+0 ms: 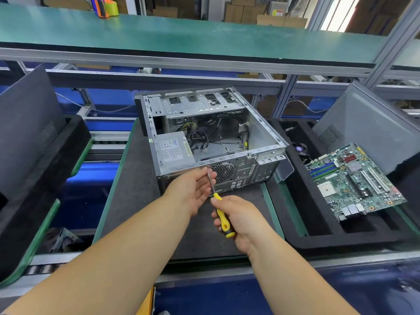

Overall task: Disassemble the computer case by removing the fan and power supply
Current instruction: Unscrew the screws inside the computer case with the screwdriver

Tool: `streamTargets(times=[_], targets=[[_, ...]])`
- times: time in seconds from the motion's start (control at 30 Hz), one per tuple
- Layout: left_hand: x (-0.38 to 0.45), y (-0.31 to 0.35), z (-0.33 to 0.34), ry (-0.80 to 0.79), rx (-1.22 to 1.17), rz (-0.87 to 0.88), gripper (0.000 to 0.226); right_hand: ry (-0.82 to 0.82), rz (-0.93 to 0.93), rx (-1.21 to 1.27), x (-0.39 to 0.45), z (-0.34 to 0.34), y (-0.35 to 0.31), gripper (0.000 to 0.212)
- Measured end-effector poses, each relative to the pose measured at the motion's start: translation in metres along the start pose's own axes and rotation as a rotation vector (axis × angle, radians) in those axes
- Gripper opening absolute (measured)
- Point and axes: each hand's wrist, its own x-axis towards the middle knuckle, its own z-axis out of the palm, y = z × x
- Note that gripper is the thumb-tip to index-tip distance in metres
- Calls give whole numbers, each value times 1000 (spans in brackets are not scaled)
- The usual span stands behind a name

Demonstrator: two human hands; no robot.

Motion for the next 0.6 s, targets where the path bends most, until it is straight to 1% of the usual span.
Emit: streamTargets(times=[0.2, 0.43, 0.6], targets=[[1, -3, 2, 28, -3, 20, 13, 20, -55, -84, -4, -4, -2, 15], [3, -5, 1, 47, 10, 52, 14, 20, -66, -191, -8, -11, -6, 18], [3, -6, 4, 83, -6, 59, 14, 34, -127, -259, -5, -17, -4, 17]])
